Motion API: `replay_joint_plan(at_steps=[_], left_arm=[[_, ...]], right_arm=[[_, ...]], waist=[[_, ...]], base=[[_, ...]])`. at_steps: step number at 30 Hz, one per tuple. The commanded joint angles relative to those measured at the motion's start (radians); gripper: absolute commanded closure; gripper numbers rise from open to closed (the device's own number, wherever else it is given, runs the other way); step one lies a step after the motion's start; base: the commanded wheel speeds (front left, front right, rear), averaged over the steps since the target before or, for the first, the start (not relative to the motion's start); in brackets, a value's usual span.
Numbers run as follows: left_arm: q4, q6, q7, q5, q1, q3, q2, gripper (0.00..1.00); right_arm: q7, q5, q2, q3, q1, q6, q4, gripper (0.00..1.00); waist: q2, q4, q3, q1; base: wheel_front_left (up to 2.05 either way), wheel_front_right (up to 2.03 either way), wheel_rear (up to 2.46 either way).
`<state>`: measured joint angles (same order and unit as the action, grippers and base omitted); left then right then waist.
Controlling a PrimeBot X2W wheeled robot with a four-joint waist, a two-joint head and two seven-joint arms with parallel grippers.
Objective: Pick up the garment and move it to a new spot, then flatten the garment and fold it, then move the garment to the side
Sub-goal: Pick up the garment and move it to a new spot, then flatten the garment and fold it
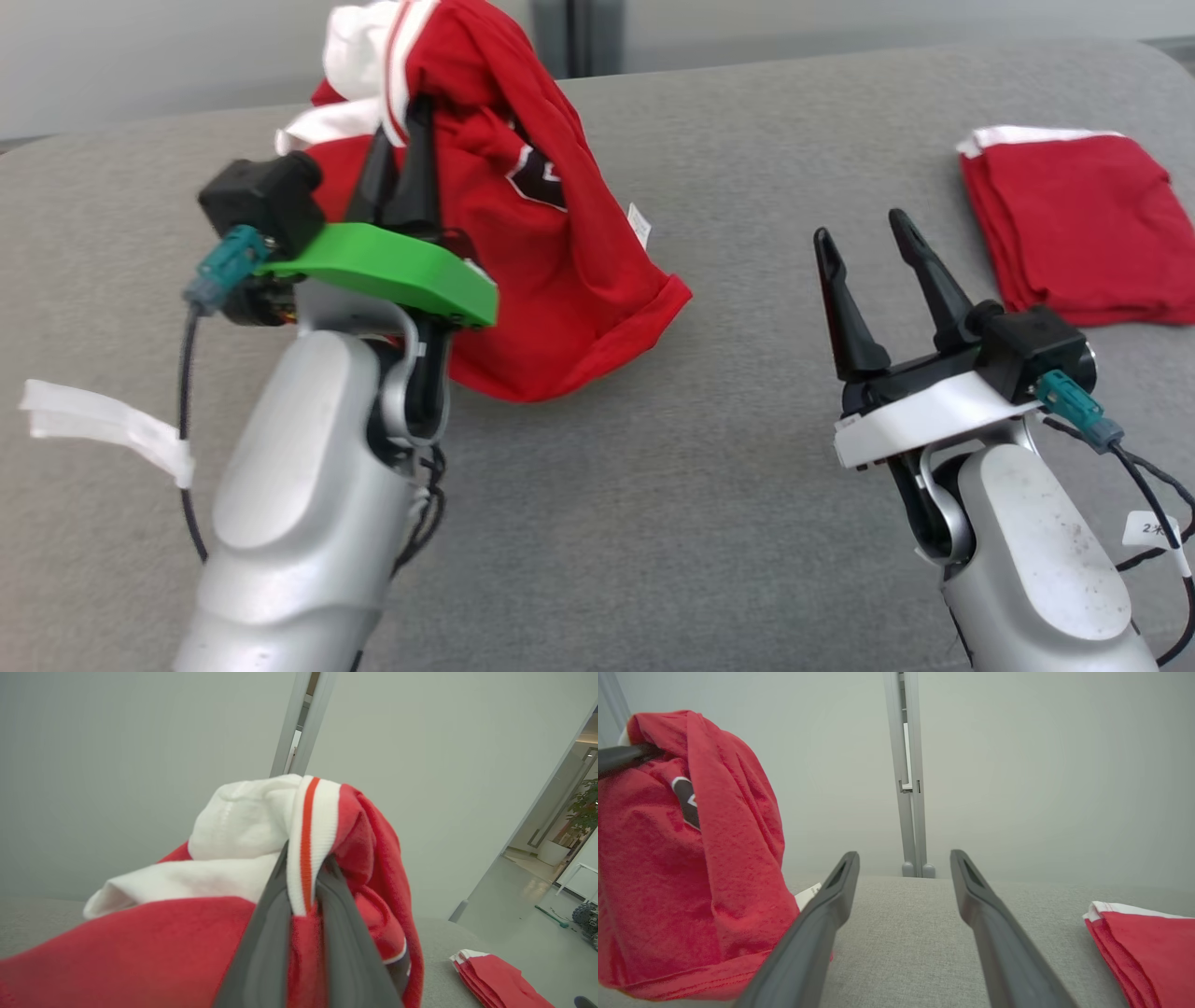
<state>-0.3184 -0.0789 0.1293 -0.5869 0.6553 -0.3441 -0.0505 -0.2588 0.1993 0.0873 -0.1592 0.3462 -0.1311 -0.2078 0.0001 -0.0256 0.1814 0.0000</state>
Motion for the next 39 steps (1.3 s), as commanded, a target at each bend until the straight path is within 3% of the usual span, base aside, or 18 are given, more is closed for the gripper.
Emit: replay_joint_plan(at_steps=[1, 4, 9, 10, 11, 12, 16, 20, 26, 31, 39], left_arm=[[0.005, -0.026, 0.018, -0.027, -0.010, -0.025, -0.002, 1.00], [-0.026, -0.085, 0.057, -0.064, 0.013, -0.081, -0.004, 1.00], [-0.148, -0.139, 0.106, -0.089, 0.063, -0.114, -0.004, 1.00], [-0.191, -0.153, 0.112, -0.083, 0.075, -0.113, -0.004, 0.69], [-0.226, -0.164, 0.118, -0.074, 0.086, -0.112, -0.004, 0.13], [-0.274, -0.163, 0.117, -0.073, 0.096, -0.119, -0.004, 0.00], [-0.394, -0.144, 0.129, -0.046, 0.144, -0.126, -0.010, 0.00], [-0.421, -0.121, 0.137, -0.021, 0.150, -0.103, -0.027, 0.00], [-0.270, -0.088, 0.136, 0.079, 0.053, -0.025, -0.078, 0.00], [-0.132, -0.026, 0.136, 0.151, -0.089, 0.015, -0.120, 0.00], [0.021, 0.028, 0.135, 0.219, -0.333, 0.111, -0.127, 0.00]], right_arm=[[-0.007, 0.005, 0.002, 0.006, 0.016, 0.001, 0.000, 0.00], [-0.007, 0.008, 0.002, 0.016, 0.027, 0.001, 0.002, 0.00], [-0.007, 0.007, -0.006, 0.022, 0.035, 0.001, 0.014, 0.00], [-0.007, 0.007, -0.007, 0.021, 0.037, 0.001, 0.016, 0.00], [-0.007, 0.006, -0.009, 0.020, 0.038, 0.001, 0.017, 0.00], [-0.007, 0.003, -0.011, 0.018, 0.040, 0.001, 0.019, 0.00], [-0.007, -0.004, -0.018, 0.025, 0.035, 0.001, 0.019, 0.00], [-0.007, -0.010, -0.021, 0.039, 0.012, 0.001, 0.015, 0.00], [-0.007, -0.017, -0.010, 0.046, -0.007, 0.001, 0.007, 0.00], [-0.007, -0.016, 0.003, 0.045, -0.035, 0.001, -0.008, 0.00], [-0.007, -0.011, 0.004, 0.040, -0.085, 0.001, -0.032, 0.00]], waist=[[-0.0001, -0.097, 0.041, 0.0000], [-0.0001, -0.140, 0.062, 0.0000], [-0.0001, -0.181, 0.094, 0.0000], [-0.0001, -0.188, 0.100, 0.0000], [-0.0001, -0.191, 0.104, 0.0000], [-0.0001, -0.194, 0.108, 0.0000], [-0.0001, -0.190, 0.112, 0.0000], [-0.0001, -0.153, 0.096, 0.0000], [-0.0001, -0.077, 0.042, 0.0000], [-0.0001, -0.012, -0.012, 0.0000], [-0.0001, 0.052, -0.082, 0.0000]], base=[[0.00, 0.00, 0.00], [0.00, 0.00, 0.00], [0.00, 0.00, 0.00], [0.00, 0.00, 0.00], [0.00, 0.00, 0.00], [0.00, 0.00, 0.00], [0.00, 0.00, 0.00], [0.00, 0.00, 0.00], [0.00, 0.00, 0.00], [0.00, 0.00, 0.00], [0.00, 0.00, 0.00]])
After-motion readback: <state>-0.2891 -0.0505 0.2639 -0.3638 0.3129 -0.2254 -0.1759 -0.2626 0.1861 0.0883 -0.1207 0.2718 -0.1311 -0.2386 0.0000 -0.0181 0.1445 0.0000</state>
